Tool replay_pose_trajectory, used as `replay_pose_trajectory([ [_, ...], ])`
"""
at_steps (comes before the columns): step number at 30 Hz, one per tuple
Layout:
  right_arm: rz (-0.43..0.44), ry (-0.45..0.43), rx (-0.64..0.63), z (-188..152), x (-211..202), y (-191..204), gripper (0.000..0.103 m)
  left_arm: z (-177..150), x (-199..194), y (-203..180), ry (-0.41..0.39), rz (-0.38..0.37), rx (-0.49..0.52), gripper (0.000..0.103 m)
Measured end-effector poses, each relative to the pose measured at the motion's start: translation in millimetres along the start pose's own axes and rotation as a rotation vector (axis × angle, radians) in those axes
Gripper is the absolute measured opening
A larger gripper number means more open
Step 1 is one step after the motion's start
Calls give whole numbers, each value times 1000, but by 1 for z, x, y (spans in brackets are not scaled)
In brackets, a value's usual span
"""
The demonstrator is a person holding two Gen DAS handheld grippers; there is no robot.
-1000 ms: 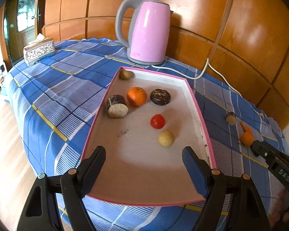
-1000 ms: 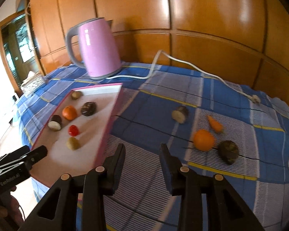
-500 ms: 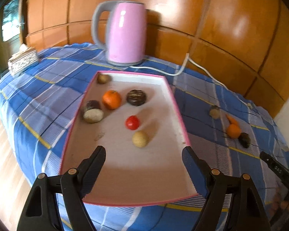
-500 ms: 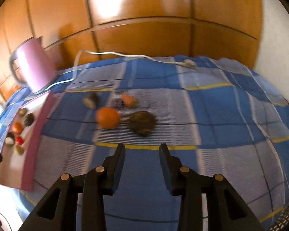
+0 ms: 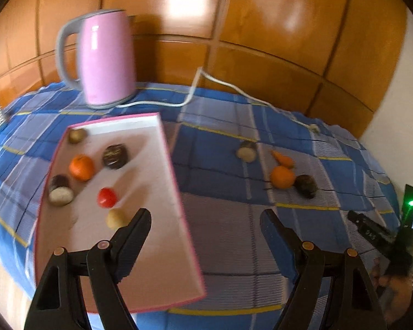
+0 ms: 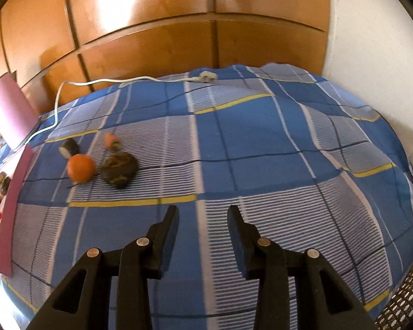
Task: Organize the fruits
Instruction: 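Grasp the dark slice with white cut face with the left gripper, then lift the dark slice with the left gripper while the right gripper moves toward the carrot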
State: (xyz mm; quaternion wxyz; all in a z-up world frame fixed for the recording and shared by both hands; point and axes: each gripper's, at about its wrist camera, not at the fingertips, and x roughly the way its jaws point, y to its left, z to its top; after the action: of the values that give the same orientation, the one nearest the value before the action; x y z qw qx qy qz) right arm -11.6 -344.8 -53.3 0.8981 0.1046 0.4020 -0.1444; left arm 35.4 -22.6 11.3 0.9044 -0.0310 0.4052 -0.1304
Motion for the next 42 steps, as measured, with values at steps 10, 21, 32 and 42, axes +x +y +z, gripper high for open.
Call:
replay_pose_trajectory([
  [10, -2, -10, 35, 1, 1, -15, 37, 45, 50, -36, 67, -60, 51, 66],
  [21, 4, -19, 47, 6, 0, -22, 37, 79, 130, -60, 181, -46, 83, 65],
  [32, 11, -21, 45, 9, -1, -24, 37, 93, 194, -74, 271, -9, 146, 59],
  [42, 11, -15, 45, 9, 2, -26, 37, 73, 175, -66, 260, -67, 101, 34],
])
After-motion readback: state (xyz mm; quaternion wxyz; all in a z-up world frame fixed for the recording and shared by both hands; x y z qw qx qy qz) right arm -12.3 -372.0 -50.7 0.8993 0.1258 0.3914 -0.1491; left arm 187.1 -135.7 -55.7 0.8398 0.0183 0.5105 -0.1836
